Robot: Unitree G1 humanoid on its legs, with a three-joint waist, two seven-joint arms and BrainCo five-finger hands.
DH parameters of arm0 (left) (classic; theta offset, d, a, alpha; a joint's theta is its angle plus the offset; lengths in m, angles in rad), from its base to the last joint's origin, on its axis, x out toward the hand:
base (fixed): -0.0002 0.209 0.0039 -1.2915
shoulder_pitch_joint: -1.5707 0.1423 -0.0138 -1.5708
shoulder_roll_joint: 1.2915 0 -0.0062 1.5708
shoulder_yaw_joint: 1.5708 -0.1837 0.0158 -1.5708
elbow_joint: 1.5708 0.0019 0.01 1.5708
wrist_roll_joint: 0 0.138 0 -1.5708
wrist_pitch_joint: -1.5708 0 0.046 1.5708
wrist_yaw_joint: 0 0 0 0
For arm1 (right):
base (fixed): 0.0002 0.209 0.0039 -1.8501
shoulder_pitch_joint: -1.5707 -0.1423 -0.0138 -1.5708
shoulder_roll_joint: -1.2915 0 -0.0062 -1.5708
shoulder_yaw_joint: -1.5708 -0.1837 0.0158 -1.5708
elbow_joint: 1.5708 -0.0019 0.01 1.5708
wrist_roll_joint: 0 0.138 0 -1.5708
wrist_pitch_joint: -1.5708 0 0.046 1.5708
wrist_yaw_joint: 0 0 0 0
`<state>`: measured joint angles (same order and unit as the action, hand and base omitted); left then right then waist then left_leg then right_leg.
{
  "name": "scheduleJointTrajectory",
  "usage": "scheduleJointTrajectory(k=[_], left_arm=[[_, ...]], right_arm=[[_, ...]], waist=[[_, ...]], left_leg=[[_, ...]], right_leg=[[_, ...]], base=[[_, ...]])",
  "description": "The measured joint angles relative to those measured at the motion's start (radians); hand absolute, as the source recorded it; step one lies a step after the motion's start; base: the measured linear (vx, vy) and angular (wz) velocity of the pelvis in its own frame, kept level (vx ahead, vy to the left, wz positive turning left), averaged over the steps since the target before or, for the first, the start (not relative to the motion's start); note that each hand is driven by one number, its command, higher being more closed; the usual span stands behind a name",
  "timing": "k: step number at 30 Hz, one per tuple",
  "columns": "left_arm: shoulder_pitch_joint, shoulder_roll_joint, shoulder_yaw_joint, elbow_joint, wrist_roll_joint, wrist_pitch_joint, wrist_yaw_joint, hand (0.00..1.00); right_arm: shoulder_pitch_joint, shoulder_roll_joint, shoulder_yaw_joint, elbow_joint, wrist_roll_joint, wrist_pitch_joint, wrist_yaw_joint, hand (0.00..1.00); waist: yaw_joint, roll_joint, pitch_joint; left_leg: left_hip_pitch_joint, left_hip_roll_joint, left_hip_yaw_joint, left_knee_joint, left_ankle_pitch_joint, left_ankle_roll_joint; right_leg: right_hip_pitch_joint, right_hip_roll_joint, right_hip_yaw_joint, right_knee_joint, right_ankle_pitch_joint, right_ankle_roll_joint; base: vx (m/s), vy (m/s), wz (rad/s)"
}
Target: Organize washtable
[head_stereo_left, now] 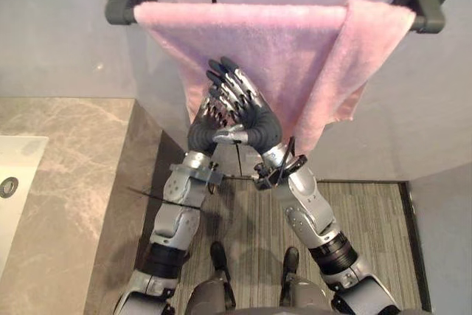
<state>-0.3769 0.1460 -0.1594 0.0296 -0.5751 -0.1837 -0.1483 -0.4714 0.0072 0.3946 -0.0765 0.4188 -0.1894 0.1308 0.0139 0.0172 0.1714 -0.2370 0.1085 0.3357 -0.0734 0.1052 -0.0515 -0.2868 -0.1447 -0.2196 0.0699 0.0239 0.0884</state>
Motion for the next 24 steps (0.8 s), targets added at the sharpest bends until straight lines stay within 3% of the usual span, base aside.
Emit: scheduleJointTrajectory(k=[5, 9, 16, 24], left_arm=[[-0.081, 0.005, -0.018, 0.054, 0.048, -0.006, 0.048, 0.00], [-0.087, -0.015, -0.029, 0.061, 0.141, -0.045, 0.108, 0.00], [-0.126, -0.049, 0.004, 0.091, 0.269, -0.038, 0.185, 0.00], [-0.126, -0.110, 0.059, 0.098, 0.373, -0.027, 0.282, 0.00]], right_arm=[[-0.047, 0.018, -0.063, 0.007, -0.016, -0.004, -0.048, 0.00], [-0.047, 0.019, -0.078, 0.003, -0.038, -0.023, -0.087, 0.00], [0.002, 0.026, -0.164, -0.031, -0.079, -0.042, -0.152, 0.00], [0.143, 0.022, -0.221, -0.104, -0.075, -0.047, -0.158, 0.00]], waist=[[-0.001, 0.000, 0.022], [0.000, 0.000, 0.033], [-0.001, 0.000, 0.054], [-0.003, 0.001, 0.054]], left_leg=[[-0.033, 0.001, 0.006, 0.000, 0.000, -0.001], [-0.041, 0.002, 0.011, 0.000, 0.001, -0.002], [-0.044, 0.002, 0.012, 0.001, 0.008, 0.000], [-0.044, 0.015, 0.024, 0.006, 0.008, 0.000]], right_leg=[[-0.037, 0.000, 0.004, 0.002, 0.001, -0.001], [-0.044, 0.000, 0.002, 0.002, 0.001, -0.001], [-0.051, -0.002, 0.001, 0.013, 0.003, -0.003], [-0.055, -0.001, 0.004, 0.015, 0.009, -0.006]], base=[[0.03, 0.000, -0.02], [0.01, 0.000, 0.00], [-0.01, 0.004, 0.01], [0.01, -0.004, -0.04]])
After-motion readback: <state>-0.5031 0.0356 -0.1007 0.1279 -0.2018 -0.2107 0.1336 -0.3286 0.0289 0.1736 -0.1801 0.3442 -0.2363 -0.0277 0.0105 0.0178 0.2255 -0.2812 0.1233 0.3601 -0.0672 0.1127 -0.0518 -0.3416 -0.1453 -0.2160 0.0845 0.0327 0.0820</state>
